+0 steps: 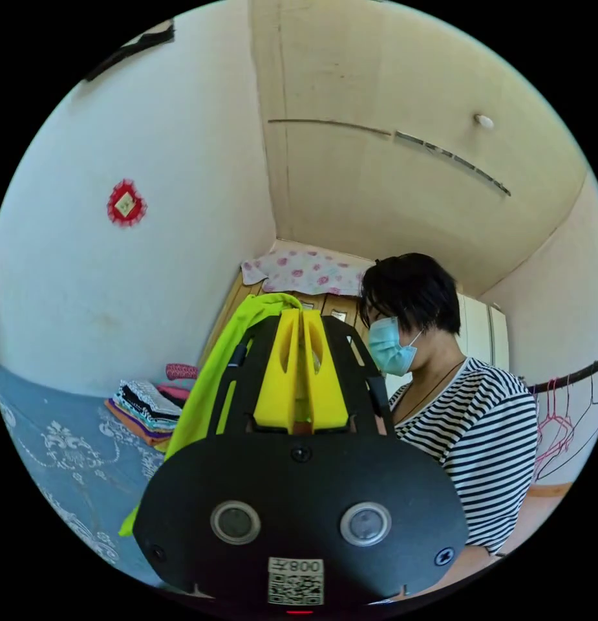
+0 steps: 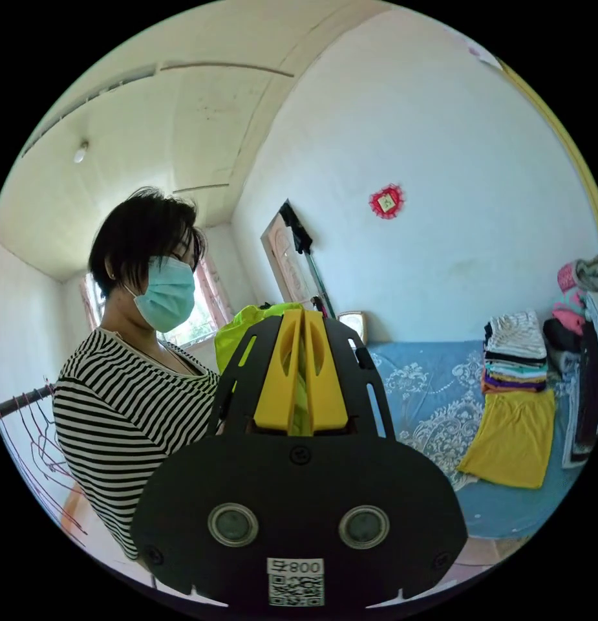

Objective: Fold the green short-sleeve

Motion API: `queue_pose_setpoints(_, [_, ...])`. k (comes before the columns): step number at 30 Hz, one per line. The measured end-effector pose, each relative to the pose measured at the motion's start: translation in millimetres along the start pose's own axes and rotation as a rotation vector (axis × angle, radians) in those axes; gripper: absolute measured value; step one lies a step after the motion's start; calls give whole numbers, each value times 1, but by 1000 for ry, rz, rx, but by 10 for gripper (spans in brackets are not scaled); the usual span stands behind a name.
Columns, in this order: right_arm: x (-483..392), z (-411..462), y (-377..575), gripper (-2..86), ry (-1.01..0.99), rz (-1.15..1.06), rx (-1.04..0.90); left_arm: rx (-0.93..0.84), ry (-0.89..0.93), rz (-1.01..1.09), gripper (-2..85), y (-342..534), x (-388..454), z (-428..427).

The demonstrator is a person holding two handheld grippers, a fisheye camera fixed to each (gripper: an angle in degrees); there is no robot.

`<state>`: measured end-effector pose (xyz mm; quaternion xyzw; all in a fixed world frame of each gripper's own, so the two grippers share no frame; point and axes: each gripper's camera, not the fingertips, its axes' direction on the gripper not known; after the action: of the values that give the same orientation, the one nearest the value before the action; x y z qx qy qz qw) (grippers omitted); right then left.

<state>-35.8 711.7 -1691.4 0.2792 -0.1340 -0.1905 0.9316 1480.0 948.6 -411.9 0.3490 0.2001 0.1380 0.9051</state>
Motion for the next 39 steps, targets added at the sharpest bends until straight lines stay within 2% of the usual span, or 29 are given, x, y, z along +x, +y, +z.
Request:
queue_pose_setpoints(11, [-23,51,-65,2,-28,-185,80,-32,-115,280,7,2,118,-108])
queue_pose_setpoints(18, [-42,104,-88,3,-29,-254,115,-22,-158,360,7,17,141,-148])
queue_pose_setpoints(28, [-49,218,-117,3,-21,-274,109,-14,-177,354,7,38,98,-175])
queue_pose_setpoints(39, [-36,382,-139,3,-15,-235,86,-41,-234,342,8,61,4,-153])
